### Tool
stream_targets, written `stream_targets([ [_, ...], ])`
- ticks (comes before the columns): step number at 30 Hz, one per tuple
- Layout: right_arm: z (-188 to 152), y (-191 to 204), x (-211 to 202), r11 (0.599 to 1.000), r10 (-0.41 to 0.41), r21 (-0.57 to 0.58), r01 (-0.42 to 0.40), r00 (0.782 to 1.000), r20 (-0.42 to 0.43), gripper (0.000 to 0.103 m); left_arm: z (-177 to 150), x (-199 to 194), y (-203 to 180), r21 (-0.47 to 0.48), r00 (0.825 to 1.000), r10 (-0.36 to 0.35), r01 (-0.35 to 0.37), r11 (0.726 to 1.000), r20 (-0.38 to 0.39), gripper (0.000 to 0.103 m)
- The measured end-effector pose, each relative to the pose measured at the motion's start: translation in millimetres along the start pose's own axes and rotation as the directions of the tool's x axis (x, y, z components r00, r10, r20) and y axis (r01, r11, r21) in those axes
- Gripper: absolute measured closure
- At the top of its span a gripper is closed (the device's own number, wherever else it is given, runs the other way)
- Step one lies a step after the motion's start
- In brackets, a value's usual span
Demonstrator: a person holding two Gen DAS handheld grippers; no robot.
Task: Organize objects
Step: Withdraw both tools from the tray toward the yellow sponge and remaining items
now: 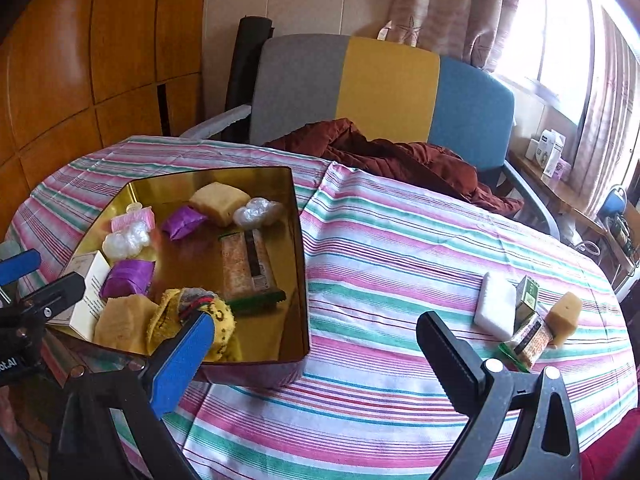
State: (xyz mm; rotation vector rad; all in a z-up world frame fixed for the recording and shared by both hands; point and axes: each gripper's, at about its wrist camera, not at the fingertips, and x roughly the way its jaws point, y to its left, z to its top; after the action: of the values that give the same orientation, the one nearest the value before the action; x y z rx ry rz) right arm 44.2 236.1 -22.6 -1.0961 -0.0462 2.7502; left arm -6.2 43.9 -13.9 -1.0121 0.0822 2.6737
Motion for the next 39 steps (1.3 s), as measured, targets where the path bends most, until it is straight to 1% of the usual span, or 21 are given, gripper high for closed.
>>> stream_targets([
  [10, -7, -29, 4, 0.999, -0.025, 0.033, 0.026, 0.999, -0.040, 0.000, 0, -2, -4, 0.018, 1.000, 0.013, -0.013, 1.000, 0.006, 0.014],
  [13, -7, -39, 4, 0.998, -0.046, 0.038, 0.048, 0.998, -0.044, 0.000, 0, -2, -4, 0.020, 1.000, 0.018, -0.018, 1.000, 0.003, 0.014],
  [20, -4, -72, 7, 0.995, -0.058, 0.073, 0.063, 0.996, -0.069, 0.000, -2, 0, -4, 0.028, 0.999, 0.031, -0.031, 0.999, -0.009, 0.014],
  [25, 7, -103, 5, 0.991, -0.076, 0.106, 0.083, 0.995, -0.069, 0.000, -1, 0, -8, 0.042, 0.999, 0.031, -0.030, 0.999, -0.010, 0.014],
  [28, 14, -125, 4, 0.986, -0.101, 0.128, 0.108, 0.993, -0.062, 0.000, -1, -1, -11, 0.055, 0.999, 0.031, -0.030, 0.998, -0.009, 0.014],
  [32, 22, -158, 6, 0.972, -0.169, 0.155, 0.176, 0.984, -0.053, 0.000, 0, -3, -17, 0.073, 0.999, 0.033, -0.033, 0.997, -0.006, 0.014],
  [36, 24, -198, 13, 0.948, -0.246, 0.196, 0.251, 0.968, -0.051, 0.000, 2, -4, -24, 0.095, 0.999, 0.035, -0.034, 0.995, -0.004, 0.014],
  [39, 17, -226, 21, 0.925, -0.278, 0.246, 0.288, 0.958, -0.076, 0.000, 5, -5, -31, 0.118, 0.999, 0.036, -0.035, 0.992, 0.000, 0.014],
])
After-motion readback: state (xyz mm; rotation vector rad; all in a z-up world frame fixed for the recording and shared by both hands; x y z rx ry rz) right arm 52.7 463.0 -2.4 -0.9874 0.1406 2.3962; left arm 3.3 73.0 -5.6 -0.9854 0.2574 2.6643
